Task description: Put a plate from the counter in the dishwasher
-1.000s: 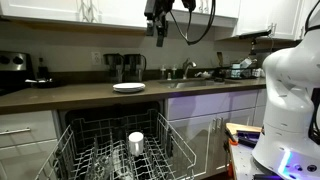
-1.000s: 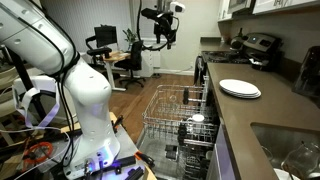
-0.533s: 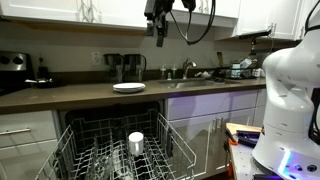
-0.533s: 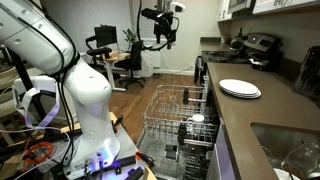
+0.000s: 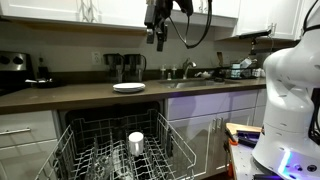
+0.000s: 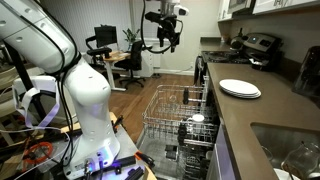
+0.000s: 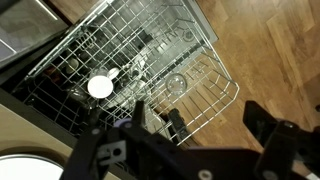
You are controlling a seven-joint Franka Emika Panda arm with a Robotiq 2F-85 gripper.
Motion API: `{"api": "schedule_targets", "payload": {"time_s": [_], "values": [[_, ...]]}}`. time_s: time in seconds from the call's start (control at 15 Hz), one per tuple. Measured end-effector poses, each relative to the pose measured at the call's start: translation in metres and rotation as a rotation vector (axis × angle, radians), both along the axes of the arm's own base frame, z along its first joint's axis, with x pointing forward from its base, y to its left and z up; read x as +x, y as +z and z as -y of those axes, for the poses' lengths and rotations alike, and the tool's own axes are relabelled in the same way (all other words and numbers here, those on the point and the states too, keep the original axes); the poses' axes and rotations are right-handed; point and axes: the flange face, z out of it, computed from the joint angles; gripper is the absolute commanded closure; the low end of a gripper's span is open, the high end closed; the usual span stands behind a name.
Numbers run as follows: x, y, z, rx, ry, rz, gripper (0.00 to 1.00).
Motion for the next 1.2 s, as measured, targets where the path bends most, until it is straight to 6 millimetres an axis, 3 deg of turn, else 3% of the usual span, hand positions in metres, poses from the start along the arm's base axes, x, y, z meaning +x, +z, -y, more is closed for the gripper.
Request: {"api": "schedule_targets", "payload": {"time_s": [0.2,0.53,0.87,1.2], "values": [[0.022,-0.024,0.017,-0.052,0.024,-0.027,0.00],[0.076,-0.062,0.039,-0.176,0.098,-0.037,0.00],[0.127,-0.086,0.045,-0.361,0.201,0.013,0.00],[0.161,-0.108,0.048,-0.512,0.273,0.054,0.00]]}}
